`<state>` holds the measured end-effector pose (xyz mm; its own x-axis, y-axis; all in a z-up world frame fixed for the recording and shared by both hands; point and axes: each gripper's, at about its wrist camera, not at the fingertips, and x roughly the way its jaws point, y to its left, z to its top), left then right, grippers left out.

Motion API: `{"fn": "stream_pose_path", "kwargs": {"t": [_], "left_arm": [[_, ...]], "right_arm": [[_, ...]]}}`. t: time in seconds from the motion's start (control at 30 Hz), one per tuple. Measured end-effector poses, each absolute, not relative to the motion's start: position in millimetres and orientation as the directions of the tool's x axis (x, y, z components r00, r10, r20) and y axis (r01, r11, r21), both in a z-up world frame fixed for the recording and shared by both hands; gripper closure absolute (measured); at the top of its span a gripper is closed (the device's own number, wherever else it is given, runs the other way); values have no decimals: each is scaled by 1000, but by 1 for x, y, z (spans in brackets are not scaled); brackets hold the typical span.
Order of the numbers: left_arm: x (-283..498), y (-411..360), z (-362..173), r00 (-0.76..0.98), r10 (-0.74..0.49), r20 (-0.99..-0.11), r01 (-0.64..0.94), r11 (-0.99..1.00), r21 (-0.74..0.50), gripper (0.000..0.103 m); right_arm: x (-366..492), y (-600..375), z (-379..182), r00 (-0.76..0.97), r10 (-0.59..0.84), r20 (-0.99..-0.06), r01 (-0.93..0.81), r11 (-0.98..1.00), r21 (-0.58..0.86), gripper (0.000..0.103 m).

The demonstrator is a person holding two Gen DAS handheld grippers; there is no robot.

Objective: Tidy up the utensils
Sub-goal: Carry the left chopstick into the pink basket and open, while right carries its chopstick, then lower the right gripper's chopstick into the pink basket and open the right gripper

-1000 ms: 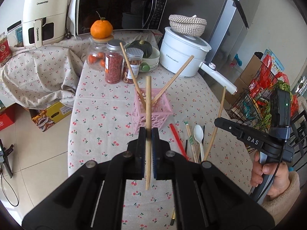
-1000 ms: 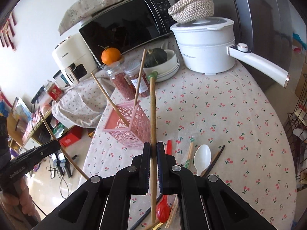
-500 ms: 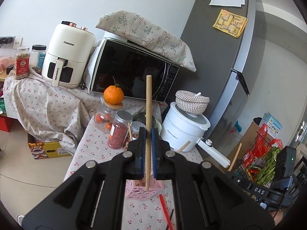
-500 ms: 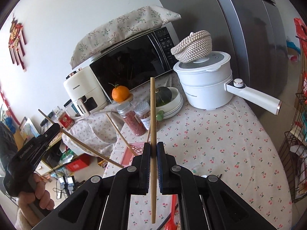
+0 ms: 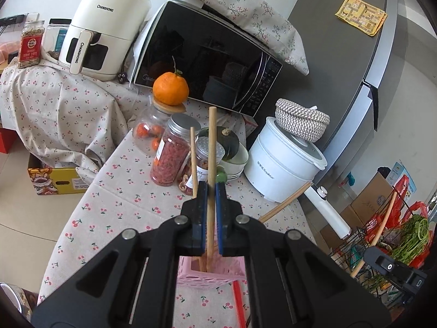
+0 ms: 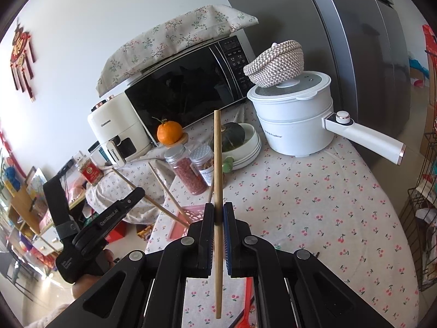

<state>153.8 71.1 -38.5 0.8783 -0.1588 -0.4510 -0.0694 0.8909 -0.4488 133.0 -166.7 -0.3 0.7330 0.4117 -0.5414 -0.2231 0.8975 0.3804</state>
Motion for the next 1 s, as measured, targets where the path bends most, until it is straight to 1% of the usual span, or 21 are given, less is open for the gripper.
{"fn": "stream_pose_path", "kwargs": {"t": [0.13, 0.17, 0.2, 0.23, 0.27, 0.3, 0.43, 0.5, 0.57, 0.73, 0.83, 1.0], "left_arm": [[167, 71, -49, 843, -200, -499, -72, 877, -475, 95], [169, 71, -51, 834, -206, -512, -76, 876, -476, 90], [169, 71, -51, 829, -208, -519, -80, 875, -478, 80], [168, 72, -51, 826, -209, -523, -84, 873, -481, 74], [168, 72, -51, 823, -210, -527, -87, 871, -483, 65], [166, 73, -49, 822, -206, -531, -92, 872, -480, 59], [155, 76, -39, 803, -197, -563, -95, 890, -446, 50], [150, 78, -39, 784, -179, -595, -105, 905, -412, 42], [144, 79, -41, 752, -159, -639, -115, 924, -365, 40], [134, 88, -51, 663, -78, -744, -148, 961, -233, 40], [131, 96, -57, 623, -83, -778, -147, 964, -221, 40], [128, 98, -60, 607, -114, -787, -114, 967, -228, 40]], "right_arm": [[134, -164, -2, 736, 406, -542, -222, 901, 373, 97], [134, -163, -2, 737, 404, -542, -221, 902, 372, 97], [134, -163, -2, 740, 402, -540, -219, 902, 372, 97], [135, -162, -2, 742, 400, -538, -217, 902, 373, 97], [135, -162, -1, 745, 399, -535, -216, 902, 374, 97], [136, -161, 0, 749, 398, -530, -214, 902, 374, 97], [139, -155, 9, 780, 388, -492, -207, 901, 382, 97], [141, -150, 15, 802, 379, -462, -201, 899, 389, 97], [145, -143, 20, 827, 362, -430, -192, 901, 389, 97], [159, -121, 29, 887, 308, -344, -163, 906, 389, 97], [171, -103, 28, 907, 272, -323, -148, 921, 359, 97], [189, -79, 17, 934, 203, -294, -113, 948, 296, 97]]}}
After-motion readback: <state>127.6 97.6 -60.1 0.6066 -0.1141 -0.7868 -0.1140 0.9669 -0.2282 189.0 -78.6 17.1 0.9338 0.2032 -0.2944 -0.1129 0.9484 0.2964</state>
